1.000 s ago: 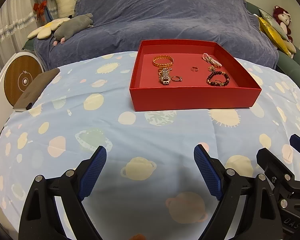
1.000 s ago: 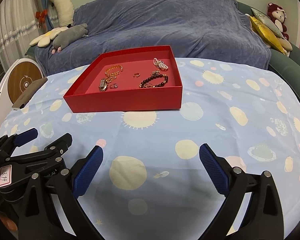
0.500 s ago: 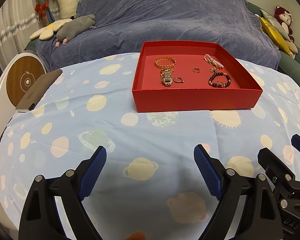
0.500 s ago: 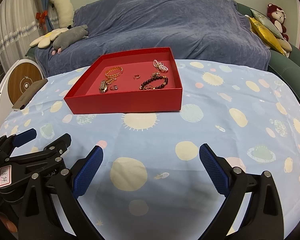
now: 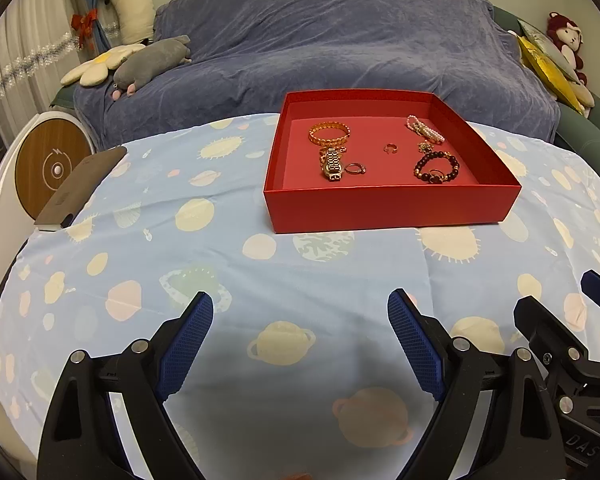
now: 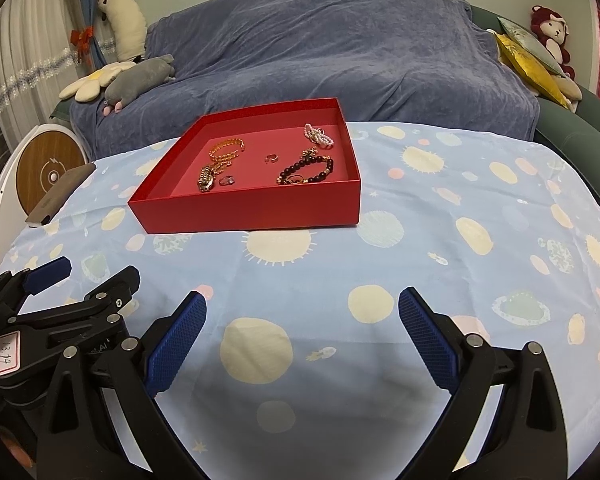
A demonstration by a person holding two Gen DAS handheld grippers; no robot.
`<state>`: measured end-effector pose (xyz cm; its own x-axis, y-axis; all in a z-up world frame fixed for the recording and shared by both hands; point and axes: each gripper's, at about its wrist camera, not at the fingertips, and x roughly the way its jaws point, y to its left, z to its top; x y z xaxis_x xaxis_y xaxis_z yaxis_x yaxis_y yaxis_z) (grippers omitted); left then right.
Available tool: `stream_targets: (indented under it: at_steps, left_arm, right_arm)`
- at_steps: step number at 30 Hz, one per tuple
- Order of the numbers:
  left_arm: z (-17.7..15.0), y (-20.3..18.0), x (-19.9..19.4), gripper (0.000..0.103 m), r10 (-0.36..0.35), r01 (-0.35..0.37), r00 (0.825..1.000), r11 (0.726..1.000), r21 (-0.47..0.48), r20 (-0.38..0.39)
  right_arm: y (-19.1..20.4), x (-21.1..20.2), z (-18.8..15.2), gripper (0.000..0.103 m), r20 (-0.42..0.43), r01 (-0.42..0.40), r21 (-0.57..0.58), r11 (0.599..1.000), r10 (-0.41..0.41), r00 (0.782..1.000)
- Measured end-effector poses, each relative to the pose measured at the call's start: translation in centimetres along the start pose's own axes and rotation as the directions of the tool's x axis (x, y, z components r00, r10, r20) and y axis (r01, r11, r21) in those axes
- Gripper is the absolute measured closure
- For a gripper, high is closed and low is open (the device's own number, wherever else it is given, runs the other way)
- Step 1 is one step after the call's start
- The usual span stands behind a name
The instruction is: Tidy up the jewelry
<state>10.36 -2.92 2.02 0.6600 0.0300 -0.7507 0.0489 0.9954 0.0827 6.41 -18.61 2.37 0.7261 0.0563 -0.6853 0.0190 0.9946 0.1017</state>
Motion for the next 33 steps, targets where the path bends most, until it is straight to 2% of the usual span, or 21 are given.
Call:
stream_targets:
  at_steps: [15, 33]
  left_arm:
    - [-0.19, -0.06, -0.21, 0.017, 0.023, -0.023, 1.000, 1.000, 0.001, 0.016]
    - [-0.18, 0.18, -0.10, 0.017, 0.018, -0.018, 1.000, 1.000, -0.012, 0.007]
  right_arm:
    - [0.03, 0.06, -0.28, 0.008, -0.002, 0.001, -0.004, 1.000, -0.001, 1.000]
    - [0.20, 0.05, -0.36, 0.008, 0.000, 0.000, -0.004, 1.000, 0.000, 1.000]
